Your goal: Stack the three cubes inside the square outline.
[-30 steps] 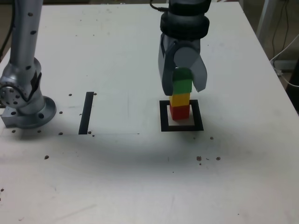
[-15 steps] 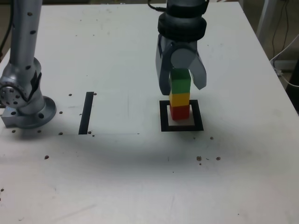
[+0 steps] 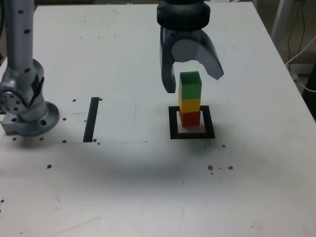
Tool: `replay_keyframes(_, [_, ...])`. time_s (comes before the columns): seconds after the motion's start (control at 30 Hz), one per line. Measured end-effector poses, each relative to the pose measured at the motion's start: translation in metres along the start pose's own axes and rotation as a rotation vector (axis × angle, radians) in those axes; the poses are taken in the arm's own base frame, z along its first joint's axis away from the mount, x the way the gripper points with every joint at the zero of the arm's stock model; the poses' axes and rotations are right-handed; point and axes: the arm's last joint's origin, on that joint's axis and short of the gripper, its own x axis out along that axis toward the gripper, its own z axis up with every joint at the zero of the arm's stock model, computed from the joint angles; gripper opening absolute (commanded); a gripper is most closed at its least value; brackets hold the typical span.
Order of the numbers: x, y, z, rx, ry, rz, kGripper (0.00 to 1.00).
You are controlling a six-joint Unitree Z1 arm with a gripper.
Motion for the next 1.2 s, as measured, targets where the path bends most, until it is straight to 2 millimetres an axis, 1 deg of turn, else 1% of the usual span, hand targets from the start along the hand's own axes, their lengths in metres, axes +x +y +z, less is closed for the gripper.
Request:
replay_keyframes(0.23, [0.001, -0.002, -0.001, 0.014, 0.005, -0.002, 1.00])
replay_keyframes(0.37, [-0.007, -0.001, -0.010, 0.016, -0.002, 0.009, 1.00])
replay_keyframes(0.6, [-0.030, 0.005, -0.036, 0.025, 0.036, 0.019, 1.00])
replay_keyframes(0.67, [-0.037, 0.006, -0.047, 0.033, 0.053, 0.018, 1.00])
replay_keyframes(0.73, [-0.045, 0.009, -0.064, 0.036, 0.063, 0.018, 1.00])
replay_keyframes(0.8, [-0.048, 0.013, -0.079, 0.042, 0.078, 0.016, 1.00])
replay_keyframes(0.87, [-0.045, 0.018, -0.093, 0.048, 0.104, 0.014, 1.00])
replay_keyframes(0.93, [-0.038, 0.022, -0.106, 0.057, 0.139, 0.009, 1.00])
replay_keyframes(1.03, [-0.023, 0.023, -0.121, 0.058, 0.178, 0.003, 1.00])
replay_keyframes(1.2, [0.001, 0.023, -0.144, 0.055, 0.190, -0.004, 1.00])
